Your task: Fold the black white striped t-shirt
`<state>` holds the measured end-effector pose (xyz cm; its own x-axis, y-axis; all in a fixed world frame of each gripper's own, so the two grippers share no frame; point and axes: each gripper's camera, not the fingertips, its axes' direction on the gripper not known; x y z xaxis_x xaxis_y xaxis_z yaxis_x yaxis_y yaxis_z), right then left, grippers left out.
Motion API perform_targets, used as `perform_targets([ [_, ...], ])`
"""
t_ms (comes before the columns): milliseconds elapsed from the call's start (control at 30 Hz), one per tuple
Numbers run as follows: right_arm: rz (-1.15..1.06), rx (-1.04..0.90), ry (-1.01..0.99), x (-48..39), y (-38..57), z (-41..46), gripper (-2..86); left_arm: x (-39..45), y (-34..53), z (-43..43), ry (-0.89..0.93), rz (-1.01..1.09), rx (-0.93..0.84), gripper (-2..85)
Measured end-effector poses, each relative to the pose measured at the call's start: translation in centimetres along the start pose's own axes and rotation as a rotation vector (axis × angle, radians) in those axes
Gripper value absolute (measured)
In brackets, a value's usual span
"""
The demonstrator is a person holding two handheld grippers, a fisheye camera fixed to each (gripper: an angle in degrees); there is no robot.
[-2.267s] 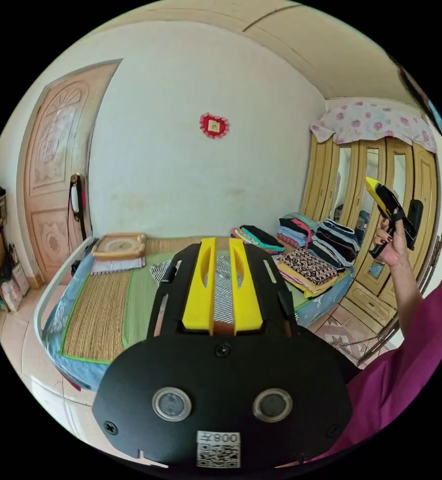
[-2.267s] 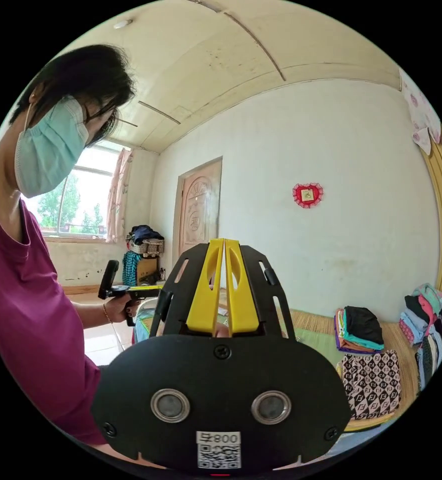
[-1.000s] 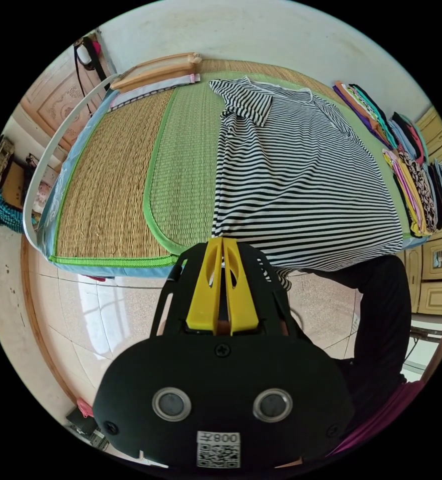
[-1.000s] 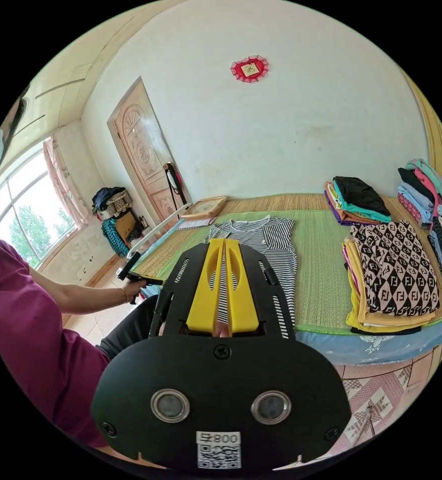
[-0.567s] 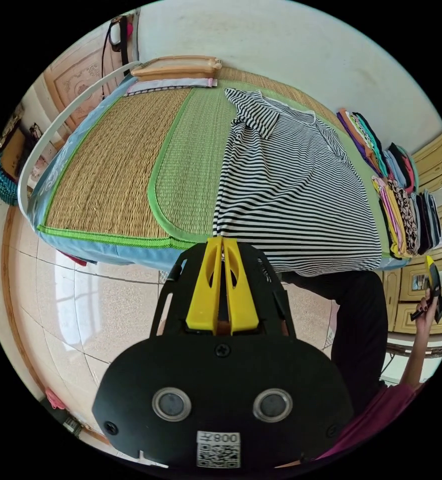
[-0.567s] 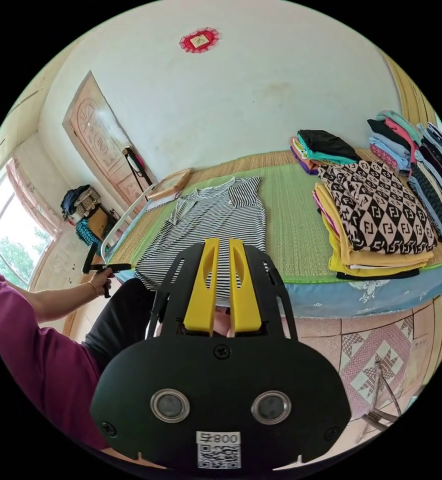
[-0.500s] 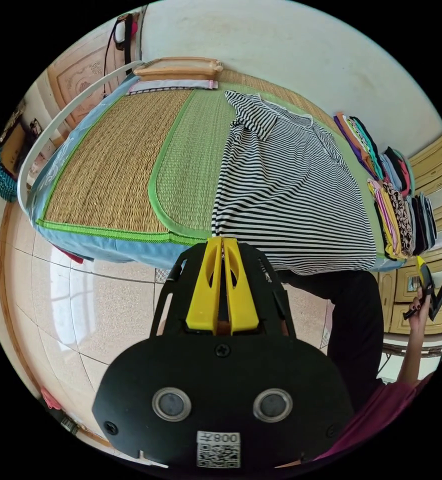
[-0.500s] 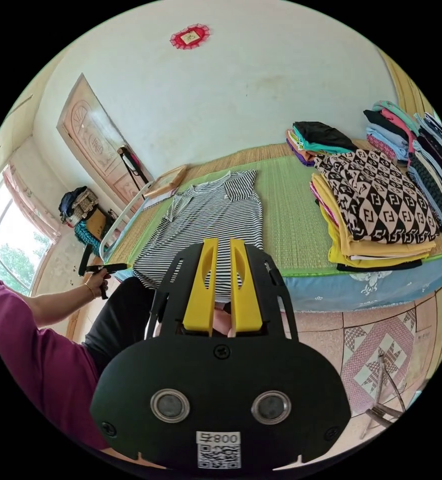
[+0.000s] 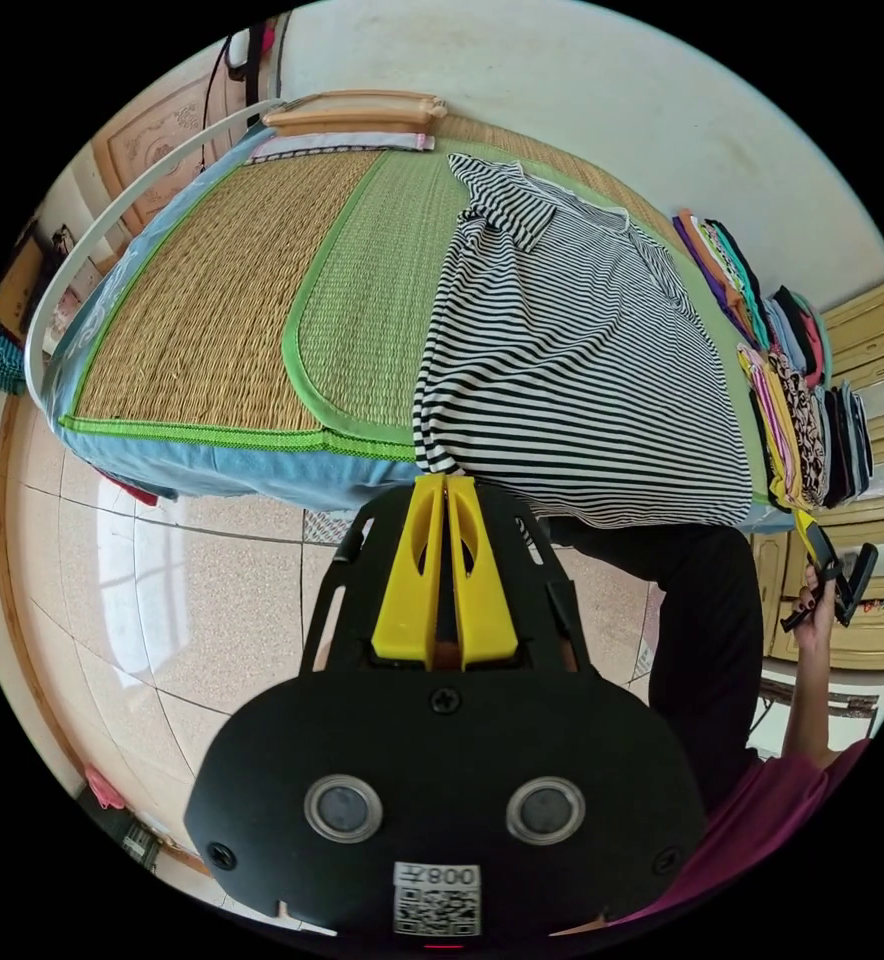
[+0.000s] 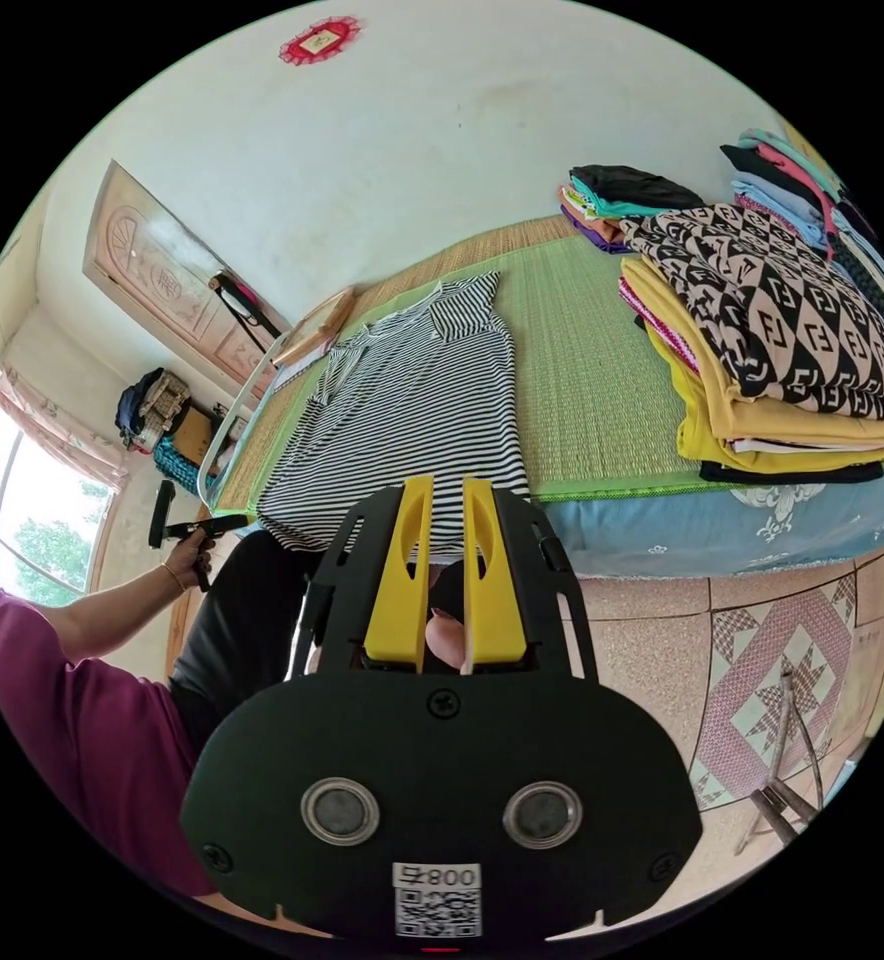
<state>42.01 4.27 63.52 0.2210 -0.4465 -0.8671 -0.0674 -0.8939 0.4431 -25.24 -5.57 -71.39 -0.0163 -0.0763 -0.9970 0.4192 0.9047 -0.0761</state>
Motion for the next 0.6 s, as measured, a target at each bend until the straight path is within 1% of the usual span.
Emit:
perform_targets([
  [100, 0.009, -0.015, -0.012, 0.4, 0.0, 0.7, 5.9, -0.7, -0.4, 0.9, -0.032, 0.004, -0.059, 0.1],
  [233, 0.026, -0.036, -0.02, 1.0, 0.1, 1.5, 5.9, -1.5, -0.3, 0.8, -0.03, 0.002, -0.064, 0.2],
  [433, 0.043, -0.054, -0.034, 1.7, 0.0, 2.5, 6.0, -3.3, 0.7, -0.5, 0.018, -0.023, -0.027, 0.4],
  [600, 0.061, -0.074, -0.047, 2.2, -0.1, 3.5, 6.5, -4.6, 1.5, -1.5, 0.097, -0.044, -0.003, 2.1],
])
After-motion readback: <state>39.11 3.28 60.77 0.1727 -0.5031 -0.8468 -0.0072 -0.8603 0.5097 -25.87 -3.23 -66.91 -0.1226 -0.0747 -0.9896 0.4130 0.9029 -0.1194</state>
